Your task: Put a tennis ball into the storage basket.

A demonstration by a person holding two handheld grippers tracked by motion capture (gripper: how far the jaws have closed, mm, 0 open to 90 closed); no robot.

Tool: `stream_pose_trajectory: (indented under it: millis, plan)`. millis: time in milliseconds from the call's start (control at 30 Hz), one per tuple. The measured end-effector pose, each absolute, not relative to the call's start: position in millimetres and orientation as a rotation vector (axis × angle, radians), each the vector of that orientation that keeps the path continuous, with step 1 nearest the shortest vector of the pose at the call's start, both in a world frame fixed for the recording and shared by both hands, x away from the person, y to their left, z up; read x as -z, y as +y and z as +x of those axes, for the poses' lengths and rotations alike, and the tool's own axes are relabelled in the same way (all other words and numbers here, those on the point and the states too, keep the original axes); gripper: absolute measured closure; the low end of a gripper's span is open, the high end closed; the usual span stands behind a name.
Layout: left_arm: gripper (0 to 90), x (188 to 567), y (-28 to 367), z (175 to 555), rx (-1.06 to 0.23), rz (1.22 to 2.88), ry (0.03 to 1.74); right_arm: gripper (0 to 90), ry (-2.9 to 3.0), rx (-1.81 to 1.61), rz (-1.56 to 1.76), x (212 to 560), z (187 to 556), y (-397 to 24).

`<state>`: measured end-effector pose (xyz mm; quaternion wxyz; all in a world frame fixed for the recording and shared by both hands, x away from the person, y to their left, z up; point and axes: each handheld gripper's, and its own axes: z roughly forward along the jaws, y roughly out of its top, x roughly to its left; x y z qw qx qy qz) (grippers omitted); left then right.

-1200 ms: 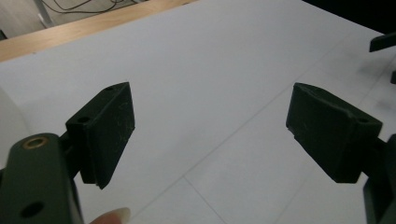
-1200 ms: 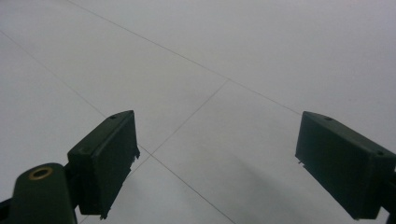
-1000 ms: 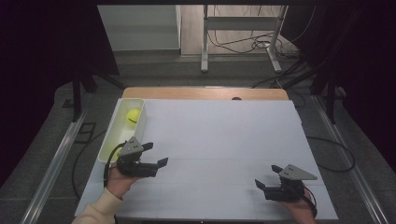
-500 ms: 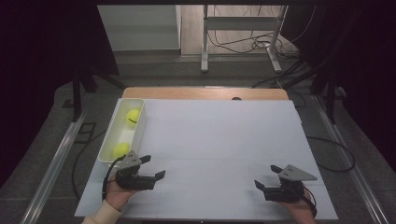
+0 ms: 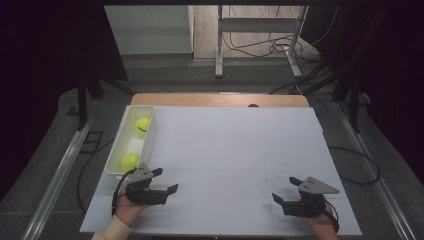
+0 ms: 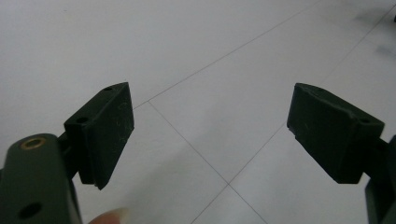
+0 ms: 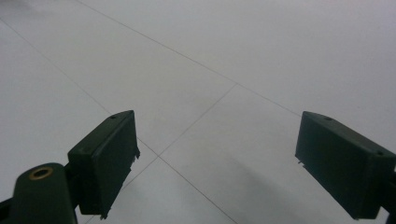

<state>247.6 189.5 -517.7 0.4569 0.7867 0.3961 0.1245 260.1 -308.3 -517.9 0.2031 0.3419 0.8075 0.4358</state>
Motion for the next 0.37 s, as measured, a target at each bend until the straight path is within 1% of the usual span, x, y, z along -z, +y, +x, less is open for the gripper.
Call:
stream_pose_trajectory:
  millis: [367]
  plan:
    - [15.7,517.3,190.4,247.3,-0.313,1.938,0.974,13.5,2.255,-1.214,0.951,518.0,260.1,-308.2]
